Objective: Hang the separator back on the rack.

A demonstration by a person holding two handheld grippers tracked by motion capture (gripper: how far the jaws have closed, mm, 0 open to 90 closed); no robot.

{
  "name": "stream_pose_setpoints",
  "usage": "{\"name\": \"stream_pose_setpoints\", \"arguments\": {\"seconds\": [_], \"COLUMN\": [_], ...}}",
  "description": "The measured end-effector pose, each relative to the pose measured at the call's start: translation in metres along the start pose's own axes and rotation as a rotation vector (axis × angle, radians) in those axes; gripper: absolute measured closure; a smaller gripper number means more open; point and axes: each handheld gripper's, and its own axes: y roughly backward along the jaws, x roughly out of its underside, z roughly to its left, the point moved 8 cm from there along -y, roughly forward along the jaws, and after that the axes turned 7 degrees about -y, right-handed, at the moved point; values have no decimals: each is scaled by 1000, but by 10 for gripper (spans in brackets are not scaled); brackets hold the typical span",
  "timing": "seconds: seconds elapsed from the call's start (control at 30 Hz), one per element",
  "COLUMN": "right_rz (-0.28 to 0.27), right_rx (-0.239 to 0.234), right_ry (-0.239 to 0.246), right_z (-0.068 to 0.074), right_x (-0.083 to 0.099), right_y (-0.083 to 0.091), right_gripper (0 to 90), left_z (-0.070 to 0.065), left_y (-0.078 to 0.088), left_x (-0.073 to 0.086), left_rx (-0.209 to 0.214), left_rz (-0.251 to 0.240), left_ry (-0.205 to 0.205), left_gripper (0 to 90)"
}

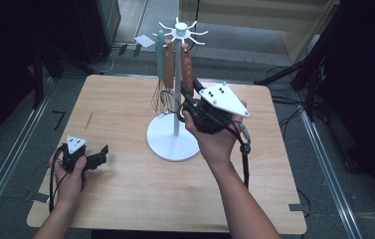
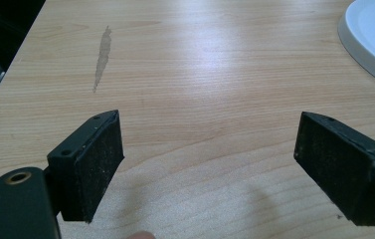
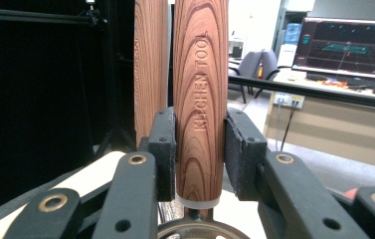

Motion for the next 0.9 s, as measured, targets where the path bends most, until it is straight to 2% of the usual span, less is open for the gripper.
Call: {"name": "stream_pose_setpoints", "arguments": {"seconds": [0.07, 0.1, 0.13, 0.17, 0.3, 0.5, 0.9], "right_rz": [-9, -13, -23, -34, -55, -44, 4], "right_rx": [0, -9, -23, -29, -26, -27, 42], "right_ry": [-1, -2, -2, 5, 6, -27, -38], "right_z": [-1, -1, -1, -1, -5, -22, -67], "right_x": [0, 0, 0, -1, 3, 23, 78], "right_y": [0, 0, 1, 1, 7, 16, 36], "right_gripper": [691, 657, 557, 504, 417, 375, 365], "left_z": [0, 0, 0, 0, 0, 0, 0], "left_y": [0, 0, 0, 0, 0, 0, 1], "left_x": [0, 0, 0, 0, 0, 0, 0], "left_rx": [1, 1, 1, 2, 1, 2, -4], "left_rz": [0, 1, 1, 1, -1, 1, 5], "left_ry": [-1, -1, 0, 1, 2, 1, 3], "left_gripper": [126, 126, 126, 126, 126, 126, 126]}}
